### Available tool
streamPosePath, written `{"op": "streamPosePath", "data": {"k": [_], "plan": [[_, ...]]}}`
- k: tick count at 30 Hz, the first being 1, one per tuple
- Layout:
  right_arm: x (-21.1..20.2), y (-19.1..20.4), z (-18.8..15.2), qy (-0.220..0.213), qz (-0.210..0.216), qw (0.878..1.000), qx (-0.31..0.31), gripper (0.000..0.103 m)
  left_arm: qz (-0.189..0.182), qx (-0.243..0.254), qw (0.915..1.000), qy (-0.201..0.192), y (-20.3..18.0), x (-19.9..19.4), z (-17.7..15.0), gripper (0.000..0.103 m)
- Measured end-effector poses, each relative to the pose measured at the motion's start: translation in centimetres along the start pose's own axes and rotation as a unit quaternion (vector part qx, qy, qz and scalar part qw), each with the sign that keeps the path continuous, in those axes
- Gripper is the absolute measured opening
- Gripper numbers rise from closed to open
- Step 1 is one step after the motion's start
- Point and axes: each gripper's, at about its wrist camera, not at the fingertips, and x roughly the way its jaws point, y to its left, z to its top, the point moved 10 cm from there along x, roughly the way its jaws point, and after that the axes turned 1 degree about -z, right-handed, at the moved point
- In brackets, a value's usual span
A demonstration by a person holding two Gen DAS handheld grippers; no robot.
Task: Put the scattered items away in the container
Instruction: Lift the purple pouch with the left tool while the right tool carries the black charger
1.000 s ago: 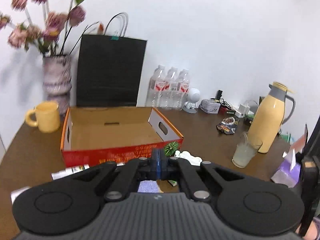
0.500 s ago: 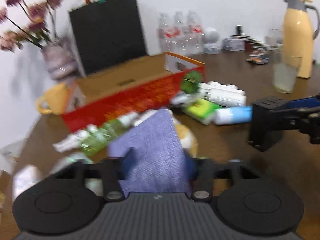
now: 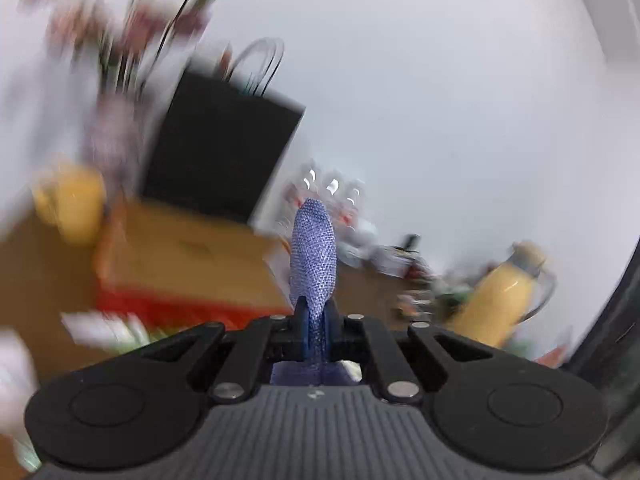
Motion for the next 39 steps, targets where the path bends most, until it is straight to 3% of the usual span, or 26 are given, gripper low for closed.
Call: {"op": "streamPosePath", "data": {"k": [1,3,5,6,8,9,10,11,12,15,18,20,21,22,29,34,38,39], "plan": [[-0.1,-0.1,0.0,0.000,-0.002,1.000,-0.001,0.057,-0.037,-0.031,0.9988,-0.007,0.3,-0.2,-0.1,0.007],[-0.3,-0.2,0.0,-0.001,-0.005,1.000,-0.004,0.057,-0.072,-0.091,0.9932,-0.002,1.5,0.0,-0.6,0.007],[-0.3,-0.4,-0.1,0.002,-0.010,1.000,-0.005,0.057,-0.124,-0.184,0.9745,0.034,1.5,0.1,-1.4,0.007],[-0.1,-0.6,-0.2,0.004,-0.013,1.000,-0.003,0.057,-0.142,-0.171,0.9747,0.026,0.4,-0.4,-1.0,0.007],[0.1,-1.0,-0.4,0.008,-0.018,1.000,0.003,0.057,-0.063,-0.062,0.9959,-0.022,-0.3,-0.6,0.1,0.007],[0.2,-1.1,-0.5,0.009,-0.020,1.000,0.004,0.057,-0.015,-0.049,0.9986,-0.013,0.6,0.3,0.0,0.007],[0.2,-1.1,-0.5,0.008,-0.020,1.000,0.005,0.053,-0.016,-0.064,0.9978,0.004,1.0,0.9,-0.5,0.007],[0.1,-1.0,-0.4,0.001,-0.017,1.000,0.005,0.042,-0.017,-0.078,0.9966,0.021,1.4,1.4,-1.0,0.007],[-0.2,-0.9,-0.1,-0.005,-0.009,1.000,0.005,0.020,-0.016,-0.068,0.9974,0.021,1.2,1.5,-1.4,0.007],[-0.6,-0.7,1.1,-0.010,0.010,1.000,0.004,0.017,0.014,-0.016,0.9994,0.028,0.7,2.0,-2.2,0.008],[-0.1,-0.6,1.6,0.003,-0.012,0.999,-0.036,0.020,0.063,0.010,0.9970,0.044,1.3,3.1,-3.2,0.008],[0.4,-0.6,0.9,0.015,-0.011,0.998,-0.054,0.037,0.068,0.015,0.9964,0.049,1.6,2.9,-4.1,0.008],[0.7,-0.4,0.3,0.021,-0.007,0.998,-0.061,0.055,0.069,0.016,0.9961,0.052,1.8,2.8,-4.7,0.008],[1.0,0.0,-0.4,0.028,0.001,0.997,-0.066,0.065,0.071,0.017,0.9958,0.055,2.1,2.7,-5.3,0.008],[2.6,5.1,-4.3,0.071,0.096,0.989,-0.088,0.067,0.075,-0.017,0.9962,0.042,4.7,-0.9,-7.5,0.007],[5.3,8.9,-4.6,0.100,0.065,0.985,-0.125,0.070,0.092,-0.024,0.9955,0.002,5.9,-4.3,-6.3,0.007],[7.6,9.2,-6.0,0.135,0.028,0.984,-0.109,0.069,0.103,-0.021,0.9944,0.011,6.9,-4.3,-6.7,0.007],[7.9,9.3,-6.5,0.137,0.023,0.985,-0.106,0.062,0.107,-0.019,0.9939,0.017,7.0,-4.1,-7.1,0.007]]}}
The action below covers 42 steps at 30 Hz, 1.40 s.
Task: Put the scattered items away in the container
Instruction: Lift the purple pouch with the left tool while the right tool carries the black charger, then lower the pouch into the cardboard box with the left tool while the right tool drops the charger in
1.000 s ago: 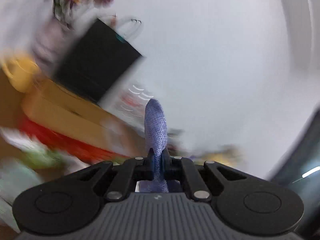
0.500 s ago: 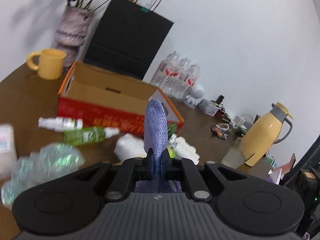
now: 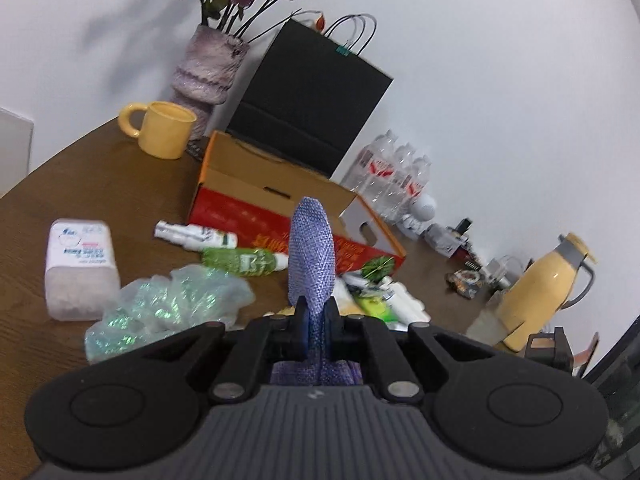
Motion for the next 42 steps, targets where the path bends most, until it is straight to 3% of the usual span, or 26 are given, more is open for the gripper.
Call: {"op": "streamPosePath", "data": {"k": [4,14,21,24,27,31,34,39,40,42], "plan": [[-0.5,-0.3,-0.4,-0.017,-0.006,1.000,0.021,0.061,0.012,0.025,0.9994,0.021,-0.4,1.3,-1.1,0.007],[-6.1,-5.4,3.9,-0.084,-0.020,0.995,0.042,0.058,0.009,0.077,0.9961,0.042,-3.5,4.3,-0.4,0.007],[-7.9,-9.0,10.0,-0.126,-0.035,0.991,0.035,0.058,-0.014,0.107,0.9927,0.055,-6.7,6.8,3.3,0.007],[-7.2,-10.4,13.9,-0.138,-0.033,0.989,0.036,0.058,-0.018,0.109,0.9924,0.055,-7.8,9.0,7.3,0.007],[-4.7,-12.2,18.2,-0.134,-0.036,0.989,0.046,0.058,-0.017,0.100,0.9928,0.064,-7.8,12.5,11.4,0.007],[1.1,-14.8,22.9,-0.103,-0.031,0.991,0.076,0.058,0.024,0.094,0.9913,0.089,-5.8,20.3,15.1,0.007],[5.9,-16.7,24.9,-0.077,-0.034,0.992,0.094,0.058,0.039,0.063,0.9901,0.119,-3.2,26.2,16.2,0.007],[12.9,-19.7,26.6,-0.051,-0.041,0.991,0.119,0.058,0.048,0.007,0.9897,0.135,-0.2,33.8,17.1,0.007],[14.0,-20.0,26.8,-0.051,-0.046,0.990,0.122,0.058,0.050,0.008,0.9884,0.143,0.2,34.9,16.9,0.010],[16.0,-20.7,26.6,-0.040,-0.060,0.989,0.132,0.059,0.066,-0.001,0.9840,0.165,1.5,36.4,16.1,0.028]]}}
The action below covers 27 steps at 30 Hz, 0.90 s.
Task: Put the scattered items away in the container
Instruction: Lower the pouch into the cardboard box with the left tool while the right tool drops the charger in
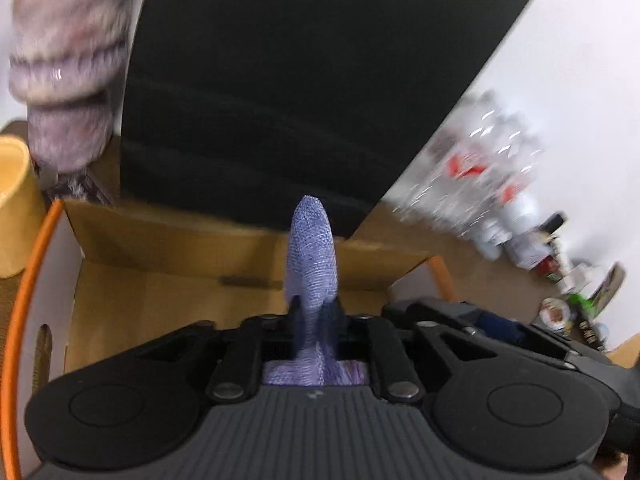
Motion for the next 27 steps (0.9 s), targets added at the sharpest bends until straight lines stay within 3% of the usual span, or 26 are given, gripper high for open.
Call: {"op": "streamPosePath", "data": {"k": [1,2,4,8,11,13,18,20,22,24,27], "plan": [[1.0,-0.1,-0.4,0.015,-0.005,1.000,0.000,0.059,0.009,-0.010,0.9999,0.011,0.6,0.7,-0.2,0.051],[1.7,-0.1,-0.8,0.025,-0.003,1.000,0.000,0.059,0.008,-0.021,0.9995,0.022,1.1,1.1,-0.3,0.065],[2.0,-0.3,-0.8,0.016,0.006,1.000,-0.001,0.058,-0.020,-0.043,0.9985,0.028,1.7,1.3,-0.5,0.072],[0.5,-0.5,0.0,0.006,0.018,1.000,-0.001,0.059,-0.023,-0.052,0.9977,0.036,2.5,0.7,-0.3,0.076],[-1.0,-0.6,0.4,0.009,-0.001,1.000,-0.030,0.059,-0.010,-0.020,0.9988,0.043,2.1,-0.1,-0.9,0.075],[-1.7,-0.8,0.2,0.020,-0.013,0.999,-0.040,0.059,0.018,-0.001,0.9987,0.048,2.0,-0.6,-1.6,0.072],[-4.1,-1.1,-1.5,0.057,-0.010,0.998,-0.038,0.059,0.036,0.024,0.9969,0.066,0.8,-2.5,-3.5,0.073],[-5.3,-1.0,-2.5,0.071,-0.008,0.997,-0.040,0.059,0.051,0.044,0.9959,0.060,0.4,-3.7,-4.7,0.085],[-6.8,-0.7,-3.8,0.084,-0.015,0.995,-0.051,0.059,0.068,0.059,0.9941,0.060,0.3,-5.0,-6.1,0.088],[-8.2,-0.3,-5.1,0.095,-0.023,0.994,-0.056,0.062,0.078,0.045,0.9931,0.075,1.0,-6.3,-7.3,0.088],[-10.9,0.9,-6.8,0.110,-0.022,0.992,-0.063,0.069,0.089,0.013,0.9926,0.081,2.0,-9.0,-8.8,0.101]]}}
